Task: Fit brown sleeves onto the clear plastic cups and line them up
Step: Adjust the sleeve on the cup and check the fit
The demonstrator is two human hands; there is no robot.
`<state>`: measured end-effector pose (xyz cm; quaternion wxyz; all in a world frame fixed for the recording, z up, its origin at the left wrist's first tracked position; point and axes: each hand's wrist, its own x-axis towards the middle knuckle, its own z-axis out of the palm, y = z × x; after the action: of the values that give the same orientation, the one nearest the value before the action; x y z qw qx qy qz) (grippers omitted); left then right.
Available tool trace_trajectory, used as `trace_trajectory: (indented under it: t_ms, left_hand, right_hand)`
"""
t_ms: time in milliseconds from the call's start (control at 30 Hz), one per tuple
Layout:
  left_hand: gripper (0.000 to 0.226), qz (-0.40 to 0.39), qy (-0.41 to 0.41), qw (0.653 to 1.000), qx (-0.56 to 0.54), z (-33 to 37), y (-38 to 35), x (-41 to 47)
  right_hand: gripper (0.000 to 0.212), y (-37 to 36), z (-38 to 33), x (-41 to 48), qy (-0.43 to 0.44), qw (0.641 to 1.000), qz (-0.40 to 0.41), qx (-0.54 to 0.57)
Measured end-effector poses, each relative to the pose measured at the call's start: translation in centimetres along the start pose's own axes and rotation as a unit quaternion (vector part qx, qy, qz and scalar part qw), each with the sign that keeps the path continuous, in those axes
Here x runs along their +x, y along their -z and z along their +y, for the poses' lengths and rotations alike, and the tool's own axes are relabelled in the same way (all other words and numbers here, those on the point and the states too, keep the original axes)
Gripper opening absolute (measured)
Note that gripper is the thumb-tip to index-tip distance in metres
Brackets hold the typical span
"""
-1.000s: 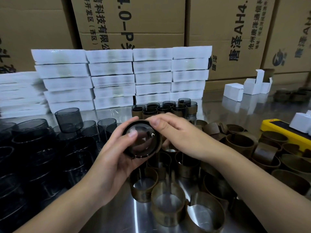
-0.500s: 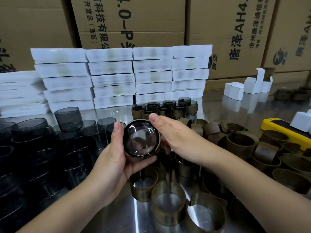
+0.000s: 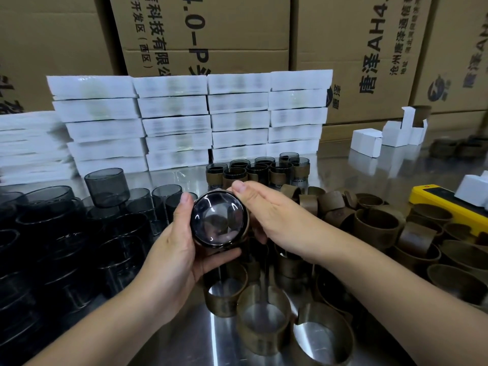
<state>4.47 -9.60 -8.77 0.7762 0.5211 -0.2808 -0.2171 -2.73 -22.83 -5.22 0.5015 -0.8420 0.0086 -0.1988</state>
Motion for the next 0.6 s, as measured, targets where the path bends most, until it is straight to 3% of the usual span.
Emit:
trace_trajectory:
  t_ms: [233,467,600]
  left_hand:
    - [0.05,0.041,-0.015,0.999,0.006,-0.32,0.08,-0.03]
    - [0.064,0.035,-0.017,0.999,0.012,0.12,0.13,-0.23]
    - [0.062,0.037,-0.027,0.999,0.006,0.09,0.05,-0.32]
  right_hand:
    - [0.043,-0.24,0.11,0.0,-0.004,1.0,0.007,0.004]
    - [0.049,-0.21,0.07,-0.04,-0.016,1.0,0.004,0.023]
    - [0.051,-0.24,0.11,-0.07,-0.018,0.999,-0.003,0.04]
